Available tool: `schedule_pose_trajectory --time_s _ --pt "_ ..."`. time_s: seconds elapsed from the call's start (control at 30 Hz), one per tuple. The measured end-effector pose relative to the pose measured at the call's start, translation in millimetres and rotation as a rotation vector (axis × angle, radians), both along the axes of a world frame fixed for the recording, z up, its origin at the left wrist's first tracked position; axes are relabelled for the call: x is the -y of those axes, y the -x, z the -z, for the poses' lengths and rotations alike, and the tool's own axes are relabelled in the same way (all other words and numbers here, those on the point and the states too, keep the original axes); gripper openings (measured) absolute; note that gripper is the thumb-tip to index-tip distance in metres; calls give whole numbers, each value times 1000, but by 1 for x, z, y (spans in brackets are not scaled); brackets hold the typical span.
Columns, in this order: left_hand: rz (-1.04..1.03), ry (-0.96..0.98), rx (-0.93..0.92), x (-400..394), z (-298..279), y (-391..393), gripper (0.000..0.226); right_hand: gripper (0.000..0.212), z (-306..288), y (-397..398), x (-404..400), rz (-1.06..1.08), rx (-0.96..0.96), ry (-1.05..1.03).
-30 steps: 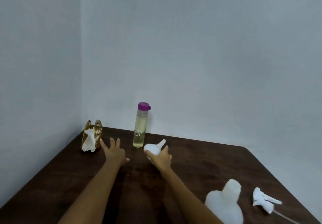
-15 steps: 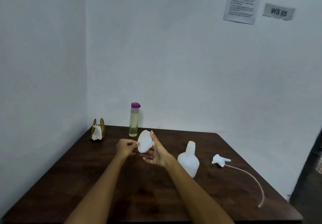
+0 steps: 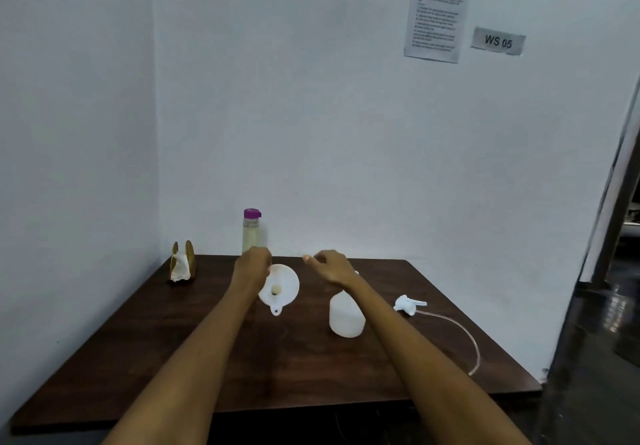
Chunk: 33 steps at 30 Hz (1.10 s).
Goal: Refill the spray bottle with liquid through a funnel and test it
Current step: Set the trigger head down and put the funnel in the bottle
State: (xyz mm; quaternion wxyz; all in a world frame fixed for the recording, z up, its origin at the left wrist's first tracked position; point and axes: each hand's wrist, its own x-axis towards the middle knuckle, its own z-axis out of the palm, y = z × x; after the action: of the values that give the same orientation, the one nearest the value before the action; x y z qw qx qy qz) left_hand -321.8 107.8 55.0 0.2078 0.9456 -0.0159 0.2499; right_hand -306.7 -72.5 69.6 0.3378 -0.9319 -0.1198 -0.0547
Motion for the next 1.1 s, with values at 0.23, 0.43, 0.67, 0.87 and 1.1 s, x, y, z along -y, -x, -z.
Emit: schedule_pose_trajectory --time_s 0.23,0.43,0.67,0.87,1.1 --pt "183 -191 54 30 -23 9 19 28 -9 12 12 -186 131 -3" --pt "-7 121 -75 62 -37 7 47 23 -24 8 39 130 261 -306" --pt "292 1012 -341 107 -33 -5 19 30 -24 -19 81 406 202 -517" --pt "225 1183 -247 126 -37 -34 19 27 -28 -37 83 474 113 -562" --pt "111 1173 -258 127 -30 -51 11 15 -14 -53 82 482 48 -519"
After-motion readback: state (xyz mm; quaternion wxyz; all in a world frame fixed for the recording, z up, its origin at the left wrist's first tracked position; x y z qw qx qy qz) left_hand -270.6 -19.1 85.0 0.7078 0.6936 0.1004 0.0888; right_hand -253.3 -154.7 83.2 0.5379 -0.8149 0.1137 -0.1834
